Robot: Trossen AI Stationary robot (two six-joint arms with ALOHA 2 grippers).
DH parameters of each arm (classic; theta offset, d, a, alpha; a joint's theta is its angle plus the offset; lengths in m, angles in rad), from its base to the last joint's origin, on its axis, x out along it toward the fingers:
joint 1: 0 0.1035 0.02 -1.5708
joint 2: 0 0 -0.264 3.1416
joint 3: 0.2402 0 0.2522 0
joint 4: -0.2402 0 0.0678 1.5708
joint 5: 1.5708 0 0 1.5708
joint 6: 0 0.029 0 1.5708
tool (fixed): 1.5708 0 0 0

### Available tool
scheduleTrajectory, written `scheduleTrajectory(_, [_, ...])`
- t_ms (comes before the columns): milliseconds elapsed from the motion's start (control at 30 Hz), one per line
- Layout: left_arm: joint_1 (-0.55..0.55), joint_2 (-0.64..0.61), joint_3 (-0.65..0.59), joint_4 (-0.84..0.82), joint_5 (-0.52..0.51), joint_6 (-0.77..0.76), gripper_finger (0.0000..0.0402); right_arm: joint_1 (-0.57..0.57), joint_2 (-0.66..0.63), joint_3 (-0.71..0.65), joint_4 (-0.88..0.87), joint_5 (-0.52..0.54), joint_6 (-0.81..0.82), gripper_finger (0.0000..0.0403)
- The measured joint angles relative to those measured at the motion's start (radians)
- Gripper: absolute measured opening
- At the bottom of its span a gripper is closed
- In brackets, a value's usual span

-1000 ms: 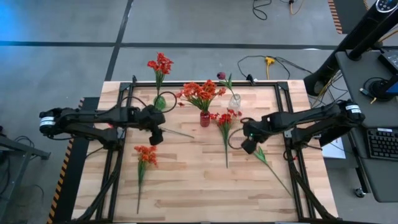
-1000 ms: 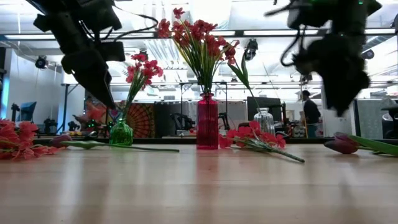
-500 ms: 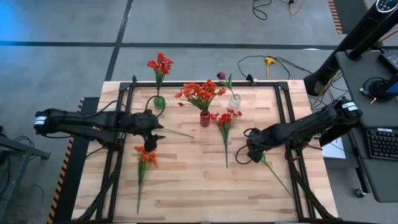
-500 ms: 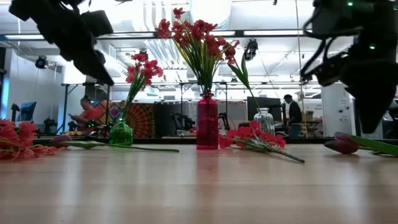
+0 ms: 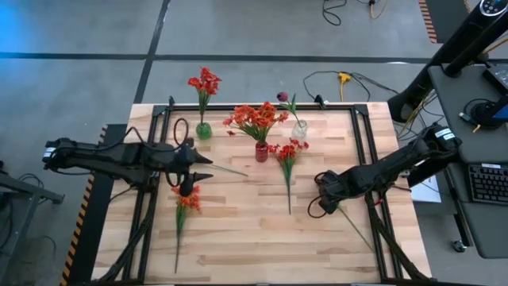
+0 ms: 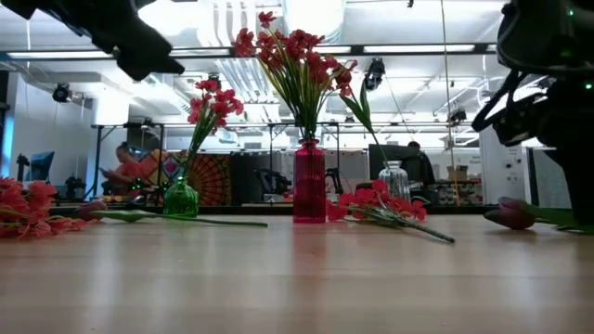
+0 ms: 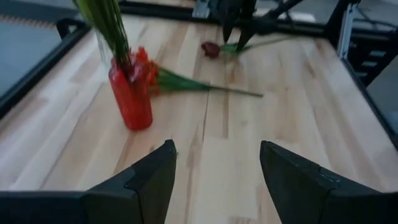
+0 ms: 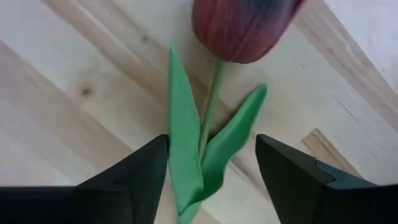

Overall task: Sort flowers into vase by color
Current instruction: Put the bottom red flower into the transparent vase

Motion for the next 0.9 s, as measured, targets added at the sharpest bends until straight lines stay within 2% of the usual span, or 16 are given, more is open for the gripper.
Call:
scheduleTrajectory(200, [0.0, 0.003, 0.0, 0.043, 0.0, 0.021, 0.0215, -0.001, 0.0, -0.047, 0.071, 0.005, 0.01, 0.018])
scheduleTrajectory(600, [0.0, 0.027, 0.0, 0.044, 0.0, 0.018, 0.0215, -0.002, -0.001, -0.053, 0.073, 0.031, 0.011, 0.0068])
scheduleTrajectory(900, [0.0, 0.069, 0.0, 0.044, 0.0, 0.018, 0.0215, -0.002, -0.001, -0.049, 0.074, 0.03, 0.003, 0.0025])
